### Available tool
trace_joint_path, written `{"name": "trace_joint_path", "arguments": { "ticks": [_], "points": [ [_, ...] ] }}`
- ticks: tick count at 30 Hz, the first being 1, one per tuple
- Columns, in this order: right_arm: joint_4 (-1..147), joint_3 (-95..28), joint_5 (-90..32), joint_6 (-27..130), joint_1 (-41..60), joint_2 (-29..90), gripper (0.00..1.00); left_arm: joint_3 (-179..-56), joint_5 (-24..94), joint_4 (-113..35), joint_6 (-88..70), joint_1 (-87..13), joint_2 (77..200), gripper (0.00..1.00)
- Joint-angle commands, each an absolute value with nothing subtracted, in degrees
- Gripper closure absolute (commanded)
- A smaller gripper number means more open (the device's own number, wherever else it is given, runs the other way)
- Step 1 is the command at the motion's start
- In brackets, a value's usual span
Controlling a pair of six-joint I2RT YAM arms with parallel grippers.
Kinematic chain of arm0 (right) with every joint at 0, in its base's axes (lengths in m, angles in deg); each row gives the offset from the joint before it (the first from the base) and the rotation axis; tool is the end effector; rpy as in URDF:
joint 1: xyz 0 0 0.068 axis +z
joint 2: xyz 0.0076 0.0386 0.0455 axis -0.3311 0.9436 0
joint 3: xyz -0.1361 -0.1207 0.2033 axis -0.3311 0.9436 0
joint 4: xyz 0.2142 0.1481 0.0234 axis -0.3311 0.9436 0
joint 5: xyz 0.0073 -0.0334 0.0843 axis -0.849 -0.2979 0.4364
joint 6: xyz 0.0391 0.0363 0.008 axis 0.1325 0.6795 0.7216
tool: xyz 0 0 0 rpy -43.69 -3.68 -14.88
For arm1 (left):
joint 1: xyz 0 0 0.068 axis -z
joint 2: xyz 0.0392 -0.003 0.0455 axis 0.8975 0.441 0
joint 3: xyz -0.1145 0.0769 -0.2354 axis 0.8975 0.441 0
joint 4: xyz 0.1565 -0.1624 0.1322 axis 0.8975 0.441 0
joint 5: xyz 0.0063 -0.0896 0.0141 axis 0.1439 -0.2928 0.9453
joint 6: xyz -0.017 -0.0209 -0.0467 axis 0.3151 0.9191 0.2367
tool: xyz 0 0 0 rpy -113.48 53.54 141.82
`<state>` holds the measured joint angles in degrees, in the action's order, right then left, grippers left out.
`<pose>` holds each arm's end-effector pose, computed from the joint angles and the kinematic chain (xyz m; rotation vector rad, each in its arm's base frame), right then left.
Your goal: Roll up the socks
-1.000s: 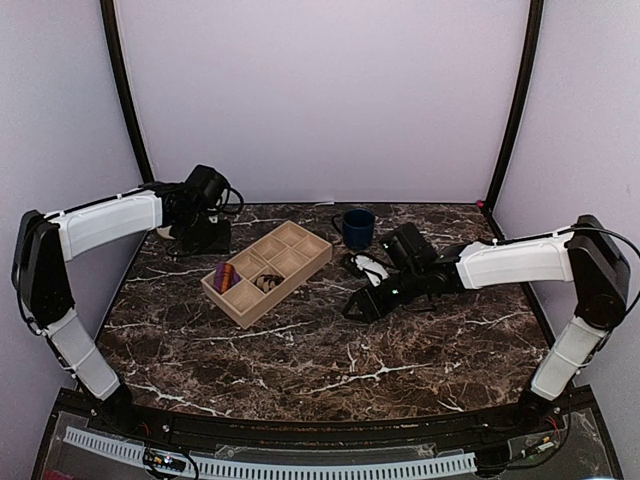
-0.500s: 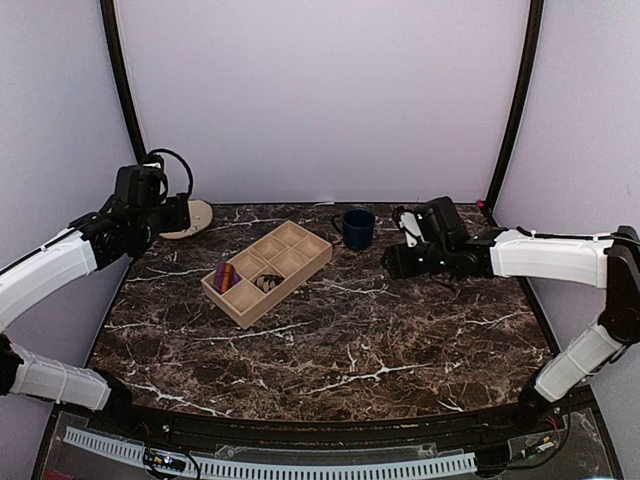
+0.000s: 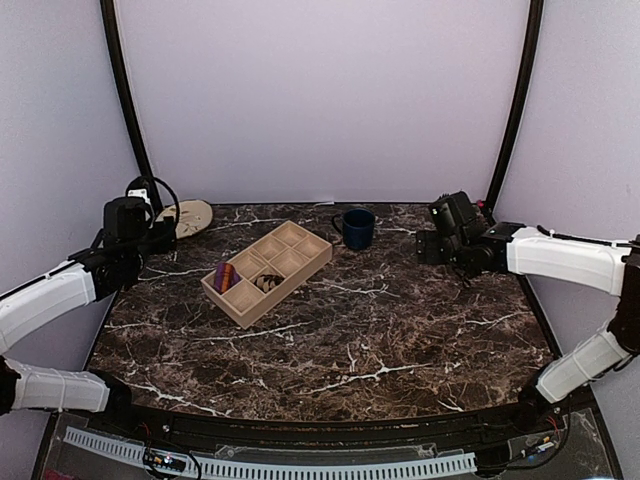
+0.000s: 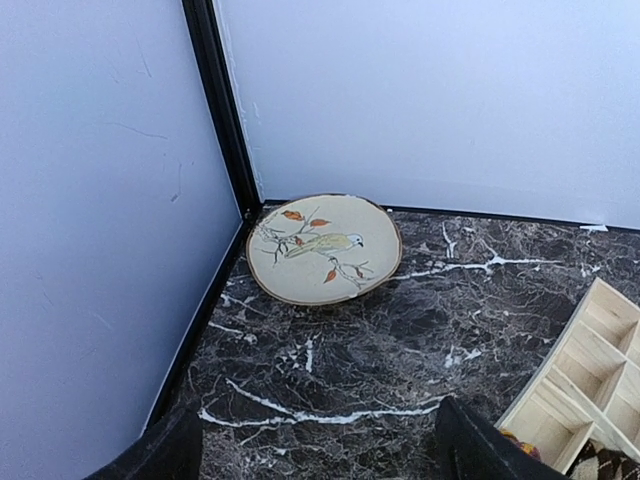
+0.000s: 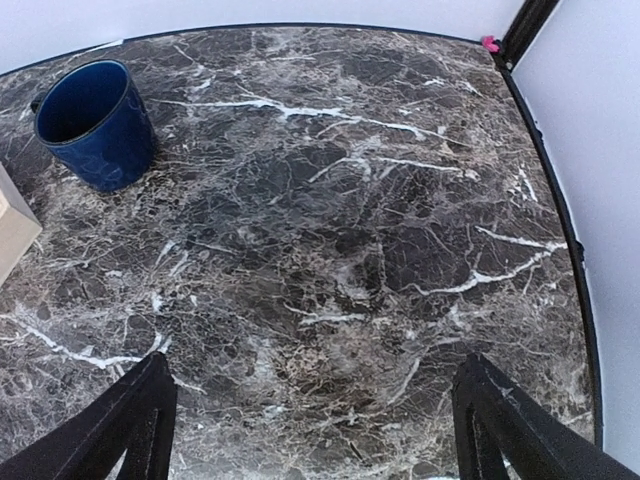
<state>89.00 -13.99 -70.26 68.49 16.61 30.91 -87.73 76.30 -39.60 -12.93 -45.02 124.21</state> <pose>0.2580 0.1627 0.2546 0.0664 2.1595 -0.0802 0.2370 -0.0603 0.2948 -0.2217 1.7942 0.1989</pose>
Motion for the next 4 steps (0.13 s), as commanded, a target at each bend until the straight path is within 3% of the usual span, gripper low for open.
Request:
{"name": "trace_joint_path", "arguments": {
  "ticks": [1, 4],
  "points": [
    [91.04, -13.57, -74.31, 72.56, 16.38, 27.01, 0.10, -84.90, 73.97, -43.45, -13.87, -46.02, 122.67, 0.17],
    [88.87, -11.11, -73.96, 73.12, 16.37, 23.49, 0.08, -84.15, 73.42, -43.80, -13.80, -46.30, 122.59, 0.17]
  ]
}}
